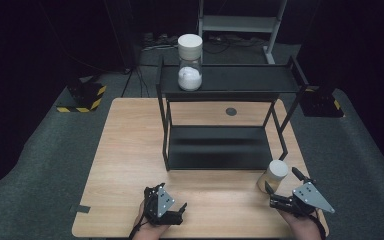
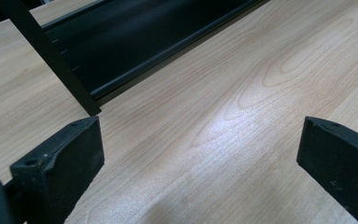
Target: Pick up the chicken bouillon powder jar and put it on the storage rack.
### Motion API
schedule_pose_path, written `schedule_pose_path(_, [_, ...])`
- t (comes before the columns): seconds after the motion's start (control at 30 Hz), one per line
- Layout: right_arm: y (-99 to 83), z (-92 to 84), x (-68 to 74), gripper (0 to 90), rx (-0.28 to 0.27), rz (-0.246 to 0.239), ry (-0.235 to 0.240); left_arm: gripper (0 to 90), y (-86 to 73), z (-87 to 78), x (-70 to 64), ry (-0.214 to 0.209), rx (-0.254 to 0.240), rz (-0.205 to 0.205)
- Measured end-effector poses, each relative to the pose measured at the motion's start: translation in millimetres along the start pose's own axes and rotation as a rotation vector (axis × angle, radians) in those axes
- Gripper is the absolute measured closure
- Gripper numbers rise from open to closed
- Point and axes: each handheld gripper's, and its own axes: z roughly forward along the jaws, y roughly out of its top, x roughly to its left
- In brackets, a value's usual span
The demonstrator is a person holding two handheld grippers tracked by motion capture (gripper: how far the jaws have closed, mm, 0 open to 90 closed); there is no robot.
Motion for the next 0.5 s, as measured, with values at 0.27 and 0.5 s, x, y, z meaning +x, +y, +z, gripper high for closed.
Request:
schedule_pose_path(0.27, [-6.4,8.2,-4.6,0.0,0.011,0.053,-0.008,0.9,-0.9,-0.6,-0.5,0.003,-0.005,0.002])
schedule_pose_path(0.5, [-11.4,14.3,-8.9,1.6,0.020,0.082,0.006,0.9,-1.4,-0.7,0.1,-0.003,-0.008,0.005])
